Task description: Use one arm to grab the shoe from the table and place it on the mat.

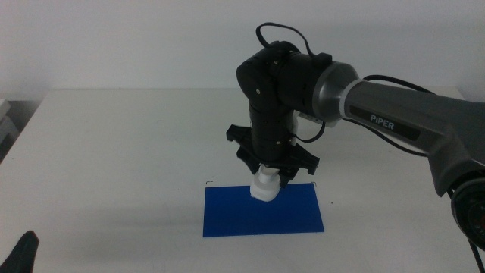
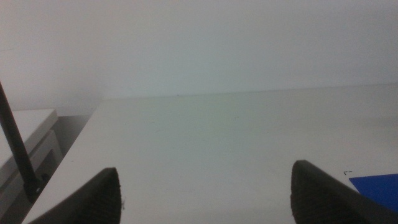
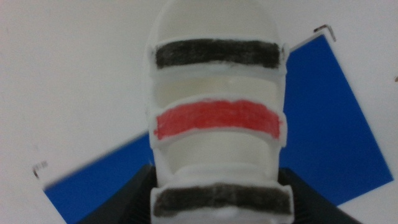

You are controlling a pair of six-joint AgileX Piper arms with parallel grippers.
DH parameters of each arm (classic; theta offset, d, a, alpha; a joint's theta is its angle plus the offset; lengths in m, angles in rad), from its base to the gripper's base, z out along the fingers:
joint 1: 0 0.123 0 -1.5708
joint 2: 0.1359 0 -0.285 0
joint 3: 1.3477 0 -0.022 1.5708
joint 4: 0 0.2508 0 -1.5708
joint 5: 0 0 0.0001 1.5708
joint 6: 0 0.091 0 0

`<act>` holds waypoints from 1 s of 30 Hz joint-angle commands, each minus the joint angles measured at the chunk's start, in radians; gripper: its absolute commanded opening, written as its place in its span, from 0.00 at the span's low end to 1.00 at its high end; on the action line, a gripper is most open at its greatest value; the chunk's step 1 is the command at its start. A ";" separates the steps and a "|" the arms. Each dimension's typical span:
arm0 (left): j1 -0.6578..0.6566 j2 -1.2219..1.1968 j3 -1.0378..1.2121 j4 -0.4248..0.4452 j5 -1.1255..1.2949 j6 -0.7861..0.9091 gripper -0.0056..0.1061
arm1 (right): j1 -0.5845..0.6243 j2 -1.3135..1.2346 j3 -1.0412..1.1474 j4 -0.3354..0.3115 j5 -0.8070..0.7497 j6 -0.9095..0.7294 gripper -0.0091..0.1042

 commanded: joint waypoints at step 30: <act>-0.004 -0.013 0.007 -0.010 -0.082 -0.005 0.89 | 0.002 -0.063 -0.036 0.110 0.077 -1.365 0.05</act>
